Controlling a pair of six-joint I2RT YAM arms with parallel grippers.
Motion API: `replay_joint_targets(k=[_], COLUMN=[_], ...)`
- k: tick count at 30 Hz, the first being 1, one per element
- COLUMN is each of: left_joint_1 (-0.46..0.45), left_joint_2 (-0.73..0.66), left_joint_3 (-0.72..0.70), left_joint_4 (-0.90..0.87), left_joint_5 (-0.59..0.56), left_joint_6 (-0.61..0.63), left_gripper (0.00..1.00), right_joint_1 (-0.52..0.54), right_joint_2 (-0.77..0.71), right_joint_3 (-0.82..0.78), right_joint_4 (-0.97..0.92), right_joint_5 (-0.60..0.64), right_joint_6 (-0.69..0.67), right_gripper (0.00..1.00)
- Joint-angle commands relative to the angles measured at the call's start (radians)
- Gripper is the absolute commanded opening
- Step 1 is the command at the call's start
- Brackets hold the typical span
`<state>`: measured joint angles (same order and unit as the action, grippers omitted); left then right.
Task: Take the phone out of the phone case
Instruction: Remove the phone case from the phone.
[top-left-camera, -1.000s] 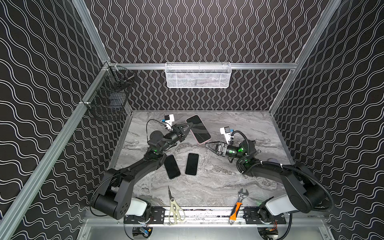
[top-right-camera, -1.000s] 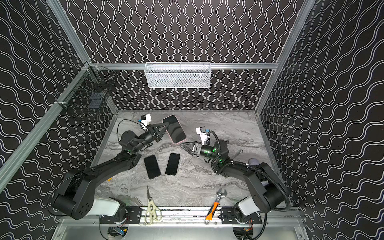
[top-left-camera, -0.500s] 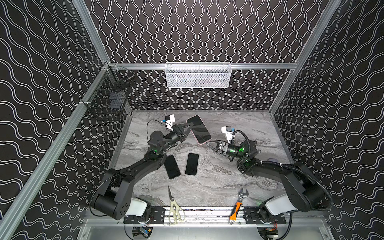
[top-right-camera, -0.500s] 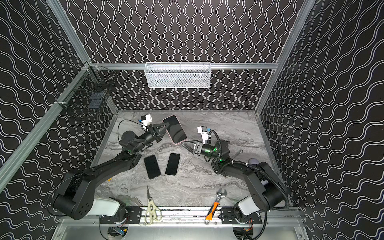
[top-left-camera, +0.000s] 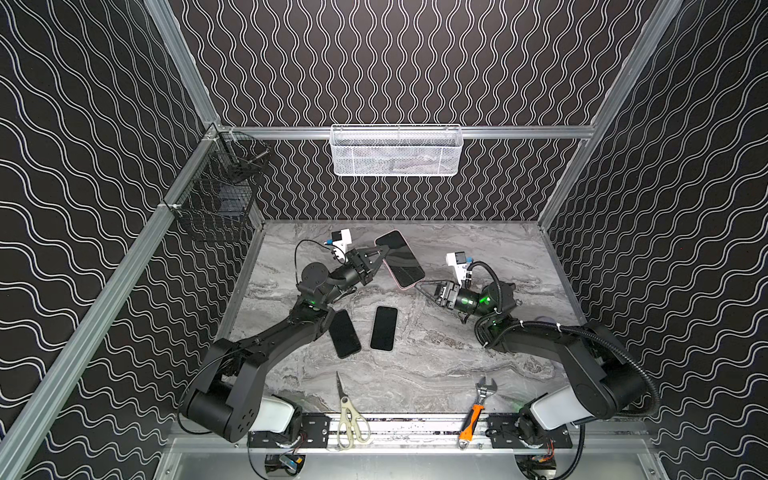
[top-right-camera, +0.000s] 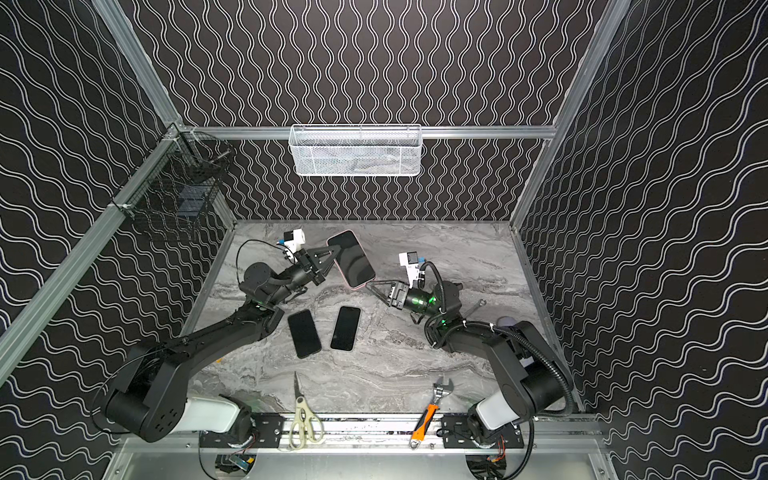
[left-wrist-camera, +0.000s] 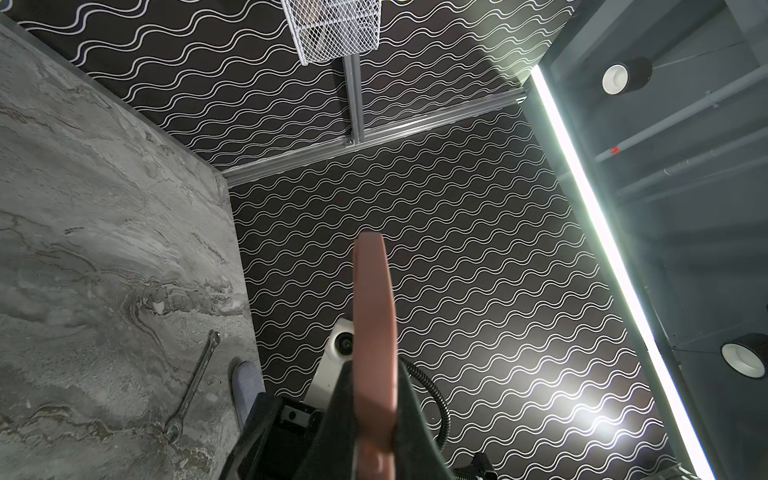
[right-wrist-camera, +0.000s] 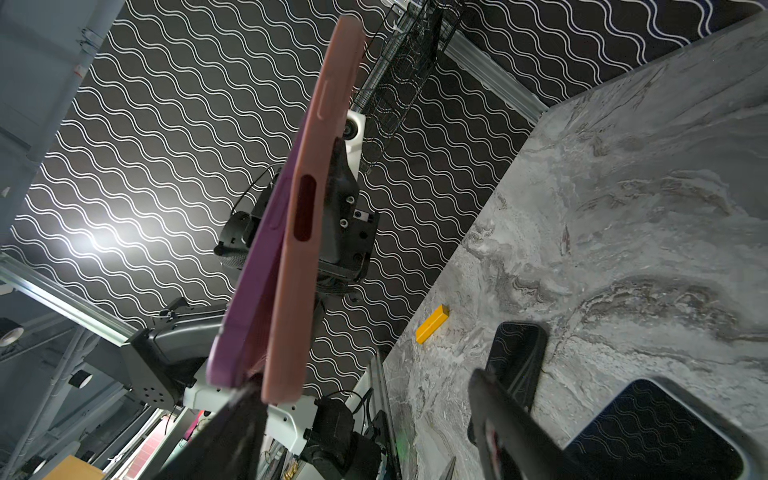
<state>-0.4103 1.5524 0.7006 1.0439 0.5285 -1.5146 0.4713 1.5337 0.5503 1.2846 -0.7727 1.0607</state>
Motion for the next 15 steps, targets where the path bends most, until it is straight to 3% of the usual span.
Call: replay_joint_targets(k=[1,7,15], left_joint_1=[-0.008,-0.015,-0.017], left_joint_2=[-0.006,0.0,0.026], left_joint_3=[0.008,0.009,0.016], left_joint_4=[0.071,0.071,0.073], left_joint_5=[0.007,0.006,0.002], left_joint_6=[-0.016,-0.007,0.043], left_gripper=[0.0,0.0,0.0], right_joint_1=[-0.006,-0.01,-0.008], right_joint_2=[0.006,0.016,0.044], right_joint_3=[-0.003,0.009,0.004], right_joint_4=[0.069,0.104,0.253], right_joint_5=[0.025,0.023,0.013], right_joint_6=[0.035,0.073,0.188], right_gripper=[0.75,0.67,0.42])
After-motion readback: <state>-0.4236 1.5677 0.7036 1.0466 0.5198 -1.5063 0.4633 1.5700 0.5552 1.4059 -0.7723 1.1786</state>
